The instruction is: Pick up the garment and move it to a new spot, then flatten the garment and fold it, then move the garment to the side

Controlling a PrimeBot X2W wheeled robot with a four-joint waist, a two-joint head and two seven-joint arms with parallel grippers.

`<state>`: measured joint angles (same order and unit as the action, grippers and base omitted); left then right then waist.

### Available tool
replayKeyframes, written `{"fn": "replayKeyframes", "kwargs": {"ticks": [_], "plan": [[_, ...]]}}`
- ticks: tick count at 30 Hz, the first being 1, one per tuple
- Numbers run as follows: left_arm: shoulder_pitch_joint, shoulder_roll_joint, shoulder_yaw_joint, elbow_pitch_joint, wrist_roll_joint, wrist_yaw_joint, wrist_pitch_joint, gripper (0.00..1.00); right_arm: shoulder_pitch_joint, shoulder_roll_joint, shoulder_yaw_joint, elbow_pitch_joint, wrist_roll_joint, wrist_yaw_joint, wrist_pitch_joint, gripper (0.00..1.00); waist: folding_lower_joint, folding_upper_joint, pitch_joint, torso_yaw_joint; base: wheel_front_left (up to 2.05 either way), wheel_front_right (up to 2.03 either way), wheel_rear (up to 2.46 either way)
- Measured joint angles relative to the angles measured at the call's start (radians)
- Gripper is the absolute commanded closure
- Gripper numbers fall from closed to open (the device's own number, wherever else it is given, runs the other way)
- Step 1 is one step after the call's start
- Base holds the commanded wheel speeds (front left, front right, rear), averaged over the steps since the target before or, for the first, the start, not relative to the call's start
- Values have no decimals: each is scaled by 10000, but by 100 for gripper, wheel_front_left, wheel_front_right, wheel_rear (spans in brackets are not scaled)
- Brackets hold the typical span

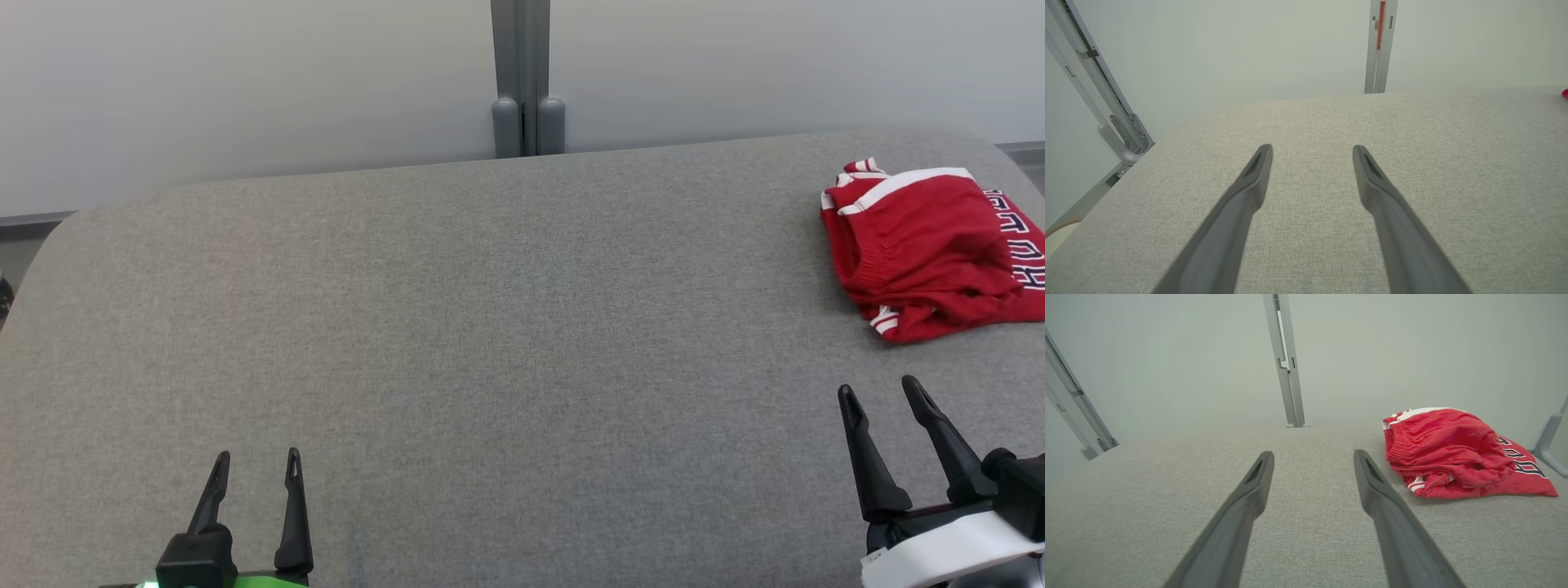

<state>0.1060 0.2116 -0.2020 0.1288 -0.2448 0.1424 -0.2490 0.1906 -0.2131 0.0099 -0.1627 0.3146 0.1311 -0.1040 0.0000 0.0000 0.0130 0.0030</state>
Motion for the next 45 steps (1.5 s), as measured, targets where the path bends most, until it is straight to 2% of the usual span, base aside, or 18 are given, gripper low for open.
{"fn": "replayKeyframes", "kwargs": {"ticks": [4, 5, 10, 25, 45], "plan": [[-45, 27, -23, 6, 8, 15, -35, 0, 2, 25, -33, -52, -2, 2, 4, 0, 0, 0, 61, 23, 0, 0, 0], [-53, 35, -38, 2, 17, 19, -35, 100, 2, 25, -44, -59, -2, 0, 13, 100, 0, 0, 73, 29, 0, 0, 0], [72, -155, -86, 320, -194, -25, 31, 100, 21, 209, 52, 324, 194, 2, 17, 100, 0, 0, 75, 29, 0, 0, 0], [-162, -339, 412, 499, -2980, -545, 646, 100, -413, 351, -8, 1072, 2888, 0, 322, 100, 0, 0, 52, 21, 0, 0, 0], [-681, -589, 1020, 706, -5925, -1106, 1348, 100, -1048, 564, -159, 1877, 5708, -4, 662, 100, 0, 0, 24, 12, 0, 0, 0]]}}
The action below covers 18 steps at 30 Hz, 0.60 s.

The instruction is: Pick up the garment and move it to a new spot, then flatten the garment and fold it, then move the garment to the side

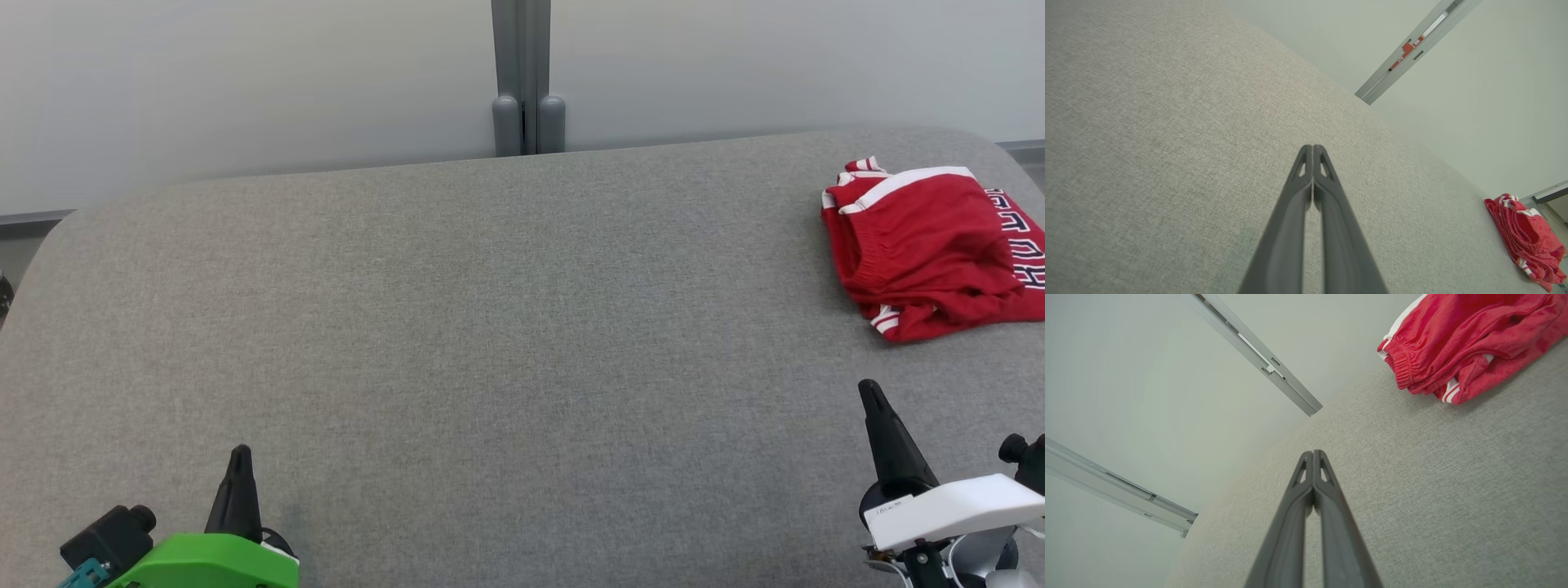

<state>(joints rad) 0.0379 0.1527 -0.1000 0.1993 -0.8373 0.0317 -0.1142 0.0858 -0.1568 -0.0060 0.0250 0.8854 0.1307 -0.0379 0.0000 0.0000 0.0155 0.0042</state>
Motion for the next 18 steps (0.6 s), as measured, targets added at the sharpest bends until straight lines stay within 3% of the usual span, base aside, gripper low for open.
{"fn": "replayKeyframes", "kwargs": {"ticks": [18], "plan": [[-343, -205, 466, 102, -2157, -435, 531, 100, -526, 186, -153, 570, 2052, -2, 291, 100, 0, 0, -24, -8, 0, 0, 0]]}}
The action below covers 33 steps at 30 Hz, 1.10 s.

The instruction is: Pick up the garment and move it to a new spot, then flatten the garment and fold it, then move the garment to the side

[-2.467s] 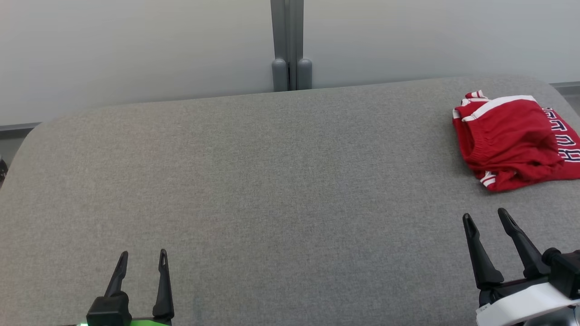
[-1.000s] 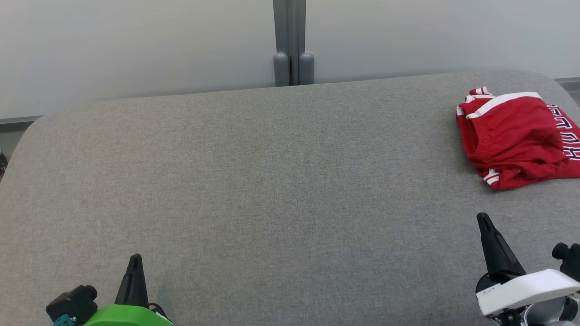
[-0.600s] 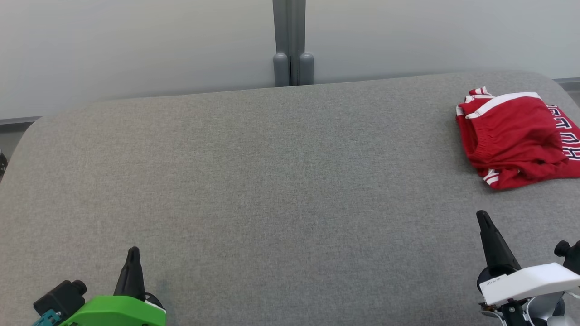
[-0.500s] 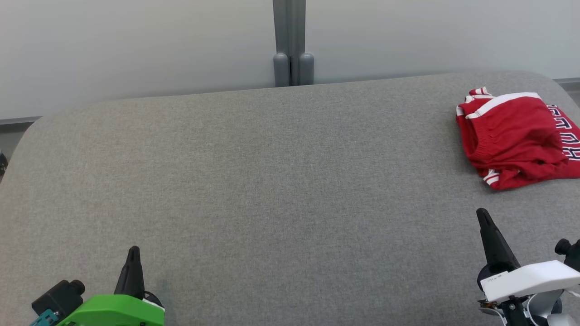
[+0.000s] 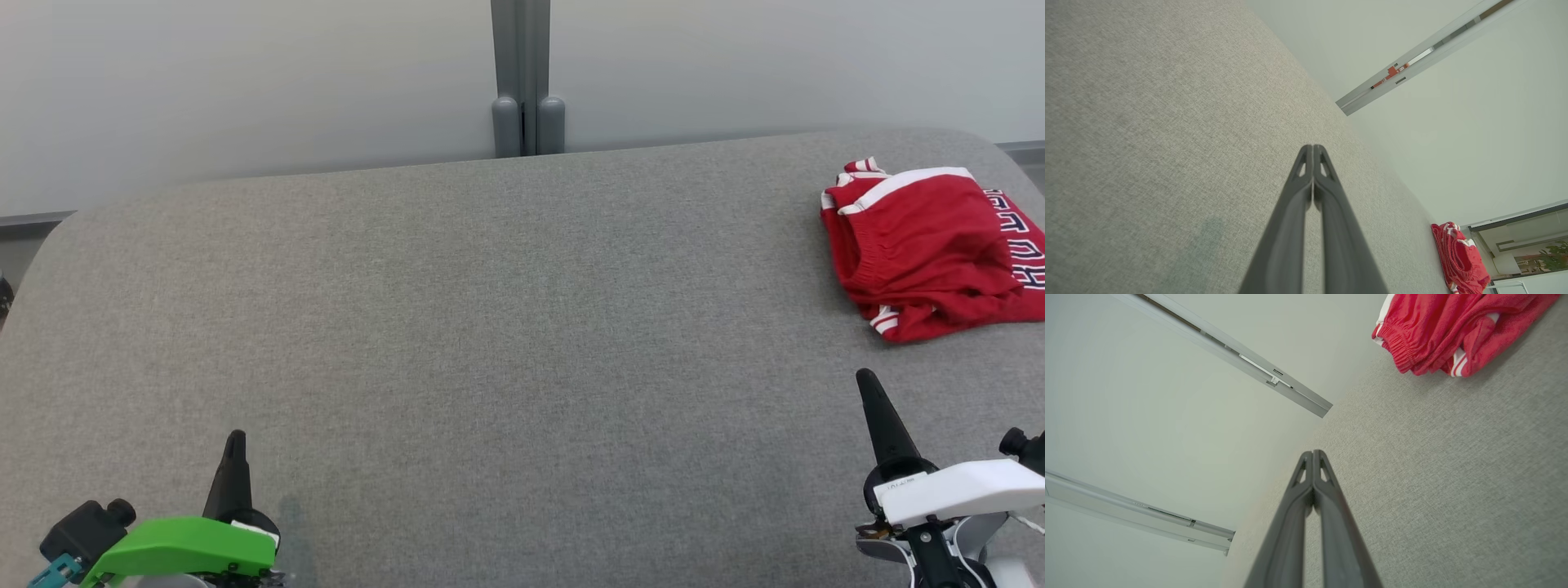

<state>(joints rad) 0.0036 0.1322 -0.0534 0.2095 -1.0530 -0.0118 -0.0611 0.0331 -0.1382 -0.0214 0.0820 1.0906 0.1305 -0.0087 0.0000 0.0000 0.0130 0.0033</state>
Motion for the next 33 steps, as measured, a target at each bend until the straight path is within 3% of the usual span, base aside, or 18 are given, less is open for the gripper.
{"fn": "replayKeyframes", "kwargs": {"ticks": [33], "plan": [[-539, -345, 780, 196, -3080, -625, 851, 100, -697, 337, -309, 867, 2918, -2, 512, 100, 0, 0, -45, -16, 0, 0, 0]]}}
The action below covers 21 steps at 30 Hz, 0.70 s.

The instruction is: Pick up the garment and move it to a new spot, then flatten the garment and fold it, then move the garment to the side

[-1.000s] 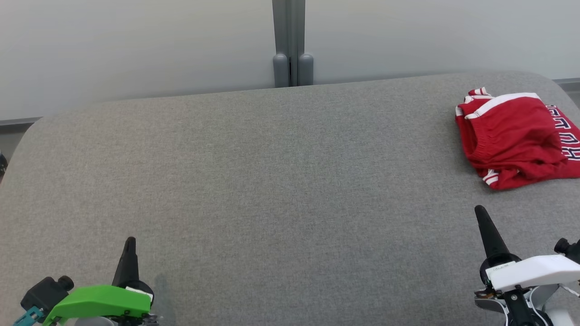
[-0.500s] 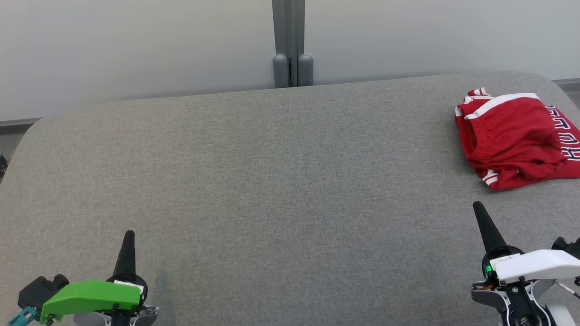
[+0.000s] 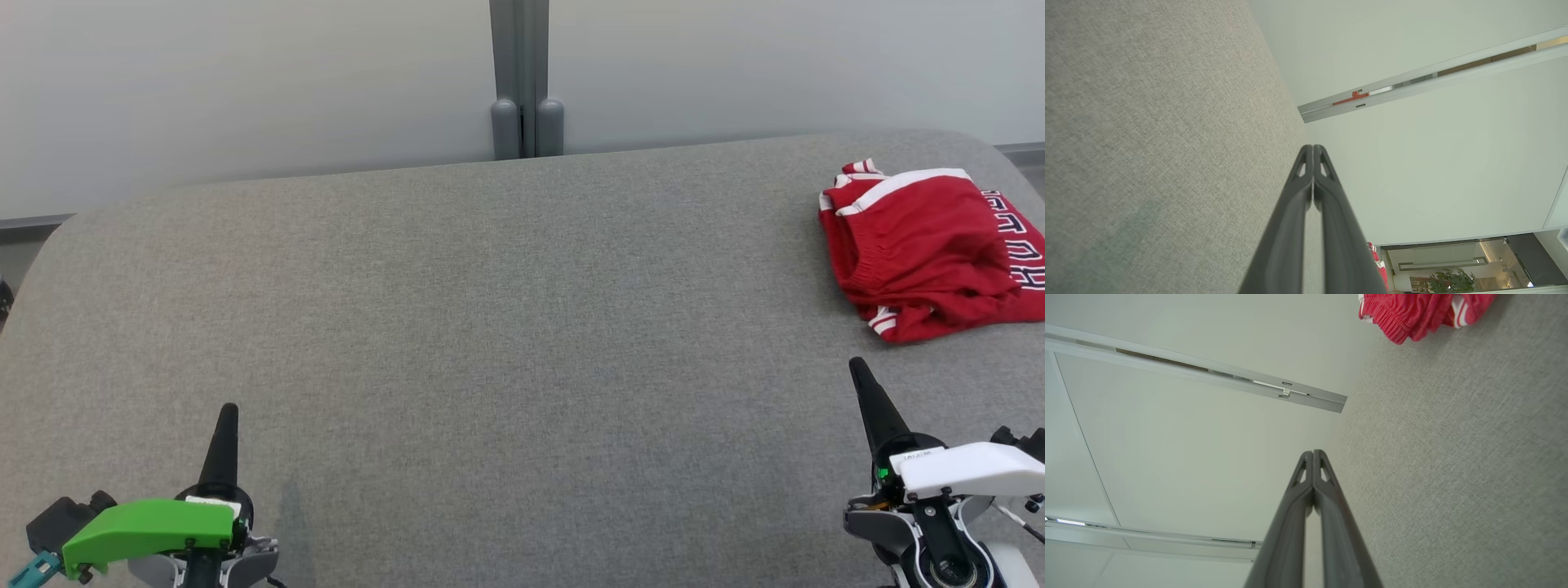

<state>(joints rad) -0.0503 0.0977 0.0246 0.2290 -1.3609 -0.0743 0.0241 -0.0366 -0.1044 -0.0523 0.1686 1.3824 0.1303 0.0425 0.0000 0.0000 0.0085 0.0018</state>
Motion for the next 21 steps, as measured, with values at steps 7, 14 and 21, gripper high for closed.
{"fn": "replayKeyframes", "kwargs": {"ticks": [7, 14, 21], "plan": [[-116, -79, 127, 25, -525, -115, 150, 100, -120, 63, -63, 157, 500, 0, 90, 100, 0, 0, -10, -3, 0, 0, 0], [-198, -146, 278, 50, -1022, -222, 280, 100, -269, 138, -128, 309, 991, 0, 182, 100, 0, 0, -20, -6, 0, 0, 0], [-294, -205, 403, 79, -1519, -320, 430, 100, -362, 205, -192, 445, 1455, 0, 267, 100, 0, 0, -29, -10, 0, 0, 0]]}}
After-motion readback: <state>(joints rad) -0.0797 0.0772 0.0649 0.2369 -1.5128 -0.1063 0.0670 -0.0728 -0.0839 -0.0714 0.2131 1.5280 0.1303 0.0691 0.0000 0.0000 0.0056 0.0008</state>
